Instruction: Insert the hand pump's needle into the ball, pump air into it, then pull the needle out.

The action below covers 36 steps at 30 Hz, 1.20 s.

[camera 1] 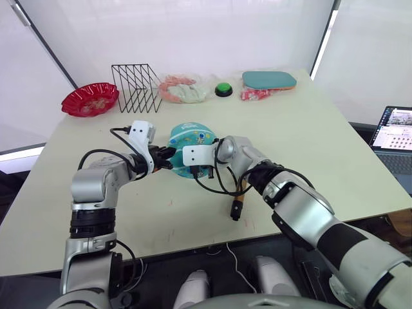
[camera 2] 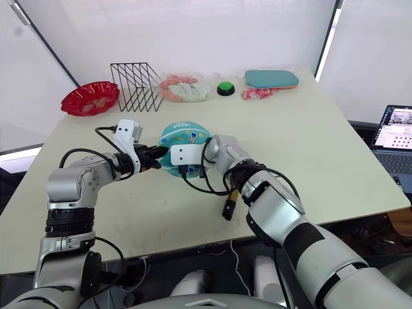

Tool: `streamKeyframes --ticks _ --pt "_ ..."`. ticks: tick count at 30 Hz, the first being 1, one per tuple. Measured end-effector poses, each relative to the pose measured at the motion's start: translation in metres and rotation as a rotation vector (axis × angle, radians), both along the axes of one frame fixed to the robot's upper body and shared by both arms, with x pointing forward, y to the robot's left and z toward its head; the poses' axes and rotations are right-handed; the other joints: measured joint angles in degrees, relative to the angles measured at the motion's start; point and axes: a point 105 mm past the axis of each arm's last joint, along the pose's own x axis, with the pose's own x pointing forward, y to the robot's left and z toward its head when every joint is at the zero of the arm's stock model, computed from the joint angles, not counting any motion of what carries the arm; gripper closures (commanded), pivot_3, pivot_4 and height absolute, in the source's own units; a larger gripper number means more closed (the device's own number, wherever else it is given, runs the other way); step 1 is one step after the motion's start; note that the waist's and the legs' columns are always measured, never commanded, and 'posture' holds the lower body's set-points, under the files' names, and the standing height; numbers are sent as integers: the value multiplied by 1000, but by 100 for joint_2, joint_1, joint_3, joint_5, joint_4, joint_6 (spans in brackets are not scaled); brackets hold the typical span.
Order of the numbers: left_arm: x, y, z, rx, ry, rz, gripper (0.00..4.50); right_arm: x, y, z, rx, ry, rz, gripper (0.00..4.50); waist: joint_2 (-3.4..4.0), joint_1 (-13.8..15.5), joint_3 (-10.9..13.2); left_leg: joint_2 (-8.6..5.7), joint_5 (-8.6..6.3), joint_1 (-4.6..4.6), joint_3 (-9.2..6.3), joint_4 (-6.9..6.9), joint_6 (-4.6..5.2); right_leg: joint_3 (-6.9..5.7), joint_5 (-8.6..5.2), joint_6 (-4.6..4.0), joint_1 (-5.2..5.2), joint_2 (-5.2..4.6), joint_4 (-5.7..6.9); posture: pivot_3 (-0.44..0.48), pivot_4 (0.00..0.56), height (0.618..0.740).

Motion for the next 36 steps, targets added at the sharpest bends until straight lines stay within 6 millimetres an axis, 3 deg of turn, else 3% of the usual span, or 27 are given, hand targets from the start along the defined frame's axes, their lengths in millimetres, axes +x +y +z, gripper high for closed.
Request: streamKeyframes --ticks 25,36 --pt "-14 3 -3 11 4 35 4500 -3 2 -8 6 -21 47 4163 -6 -3 -17 21 1 38 -13 -75 0 -42 -43 -69 23 3 1 0 150 740" --pt "-13 2 -1 -25 8 31 4500 -8 -1 -1 235 225 -116 4163 3 37 -24 26 5 30 -24 -81 -4 -45 -76 -81 23 15 2 0 150 740"
